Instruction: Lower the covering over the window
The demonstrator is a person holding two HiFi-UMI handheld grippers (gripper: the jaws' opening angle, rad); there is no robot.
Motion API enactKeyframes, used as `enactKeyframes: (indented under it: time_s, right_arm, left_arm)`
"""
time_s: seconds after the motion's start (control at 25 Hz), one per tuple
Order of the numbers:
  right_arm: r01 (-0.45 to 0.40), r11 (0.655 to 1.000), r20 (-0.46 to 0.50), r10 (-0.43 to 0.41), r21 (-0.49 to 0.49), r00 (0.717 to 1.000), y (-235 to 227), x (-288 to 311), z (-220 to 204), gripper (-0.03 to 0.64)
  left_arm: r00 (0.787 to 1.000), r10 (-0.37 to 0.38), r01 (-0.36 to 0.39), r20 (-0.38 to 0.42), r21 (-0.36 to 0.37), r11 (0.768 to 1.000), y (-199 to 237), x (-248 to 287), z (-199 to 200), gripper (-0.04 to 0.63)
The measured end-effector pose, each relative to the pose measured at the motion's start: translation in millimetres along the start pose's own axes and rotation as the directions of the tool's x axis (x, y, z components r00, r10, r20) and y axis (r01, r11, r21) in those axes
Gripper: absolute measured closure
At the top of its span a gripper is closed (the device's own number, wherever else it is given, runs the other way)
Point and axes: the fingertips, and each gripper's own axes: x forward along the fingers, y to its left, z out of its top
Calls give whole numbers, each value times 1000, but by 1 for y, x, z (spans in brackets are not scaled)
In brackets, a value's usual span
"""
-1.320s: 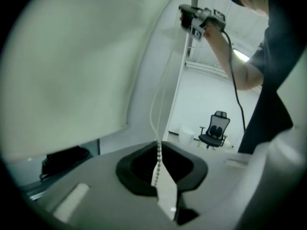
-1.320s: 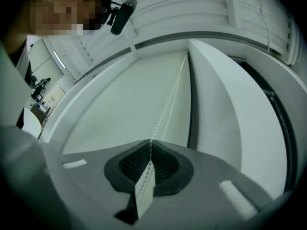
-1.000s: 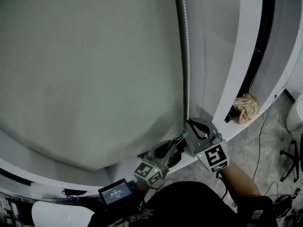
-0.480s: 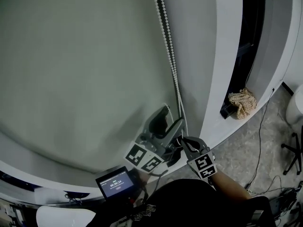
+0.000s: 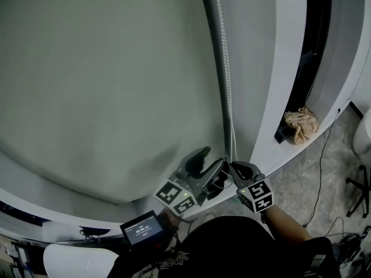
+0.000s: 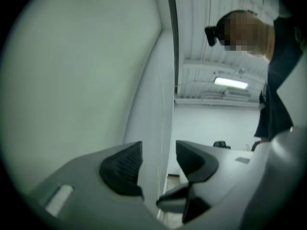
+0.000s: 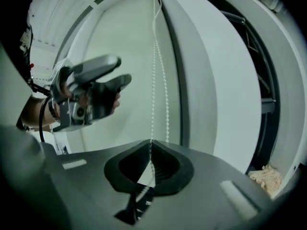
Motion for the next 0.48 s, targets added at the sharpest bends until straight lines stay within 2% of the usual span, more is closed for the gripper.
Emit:
enactKeyframes:
  time_s: [0.08, 0.16, 0.32, 0.48]
  right_arm:
    - [-42, 998, -9, 41, -50, 999, 13, 7, 1, 604]
    - [-86, 995, -14, 85, -58, 996, 28, 12, 2, 604]
    - [-163, 986, -3, 163, -36, 987, 56, 16, 6, 603]
    - [-197, 980, 18, 196, 21, 980, 60, 10, 5, 603]
  left_arm:
    - [993, -9, 16, 116, -60, 998, 0, 6, 32, 383]
    - [986, -25, 40, 166, -82, 996, -2, 14, 51, 394]
    - [981, -28, 28, 192, 1, 1000, -6, 22, 70, 448]
    - [980, -10, 10, 200, 1, 1000, 3, 18, 72, 448]
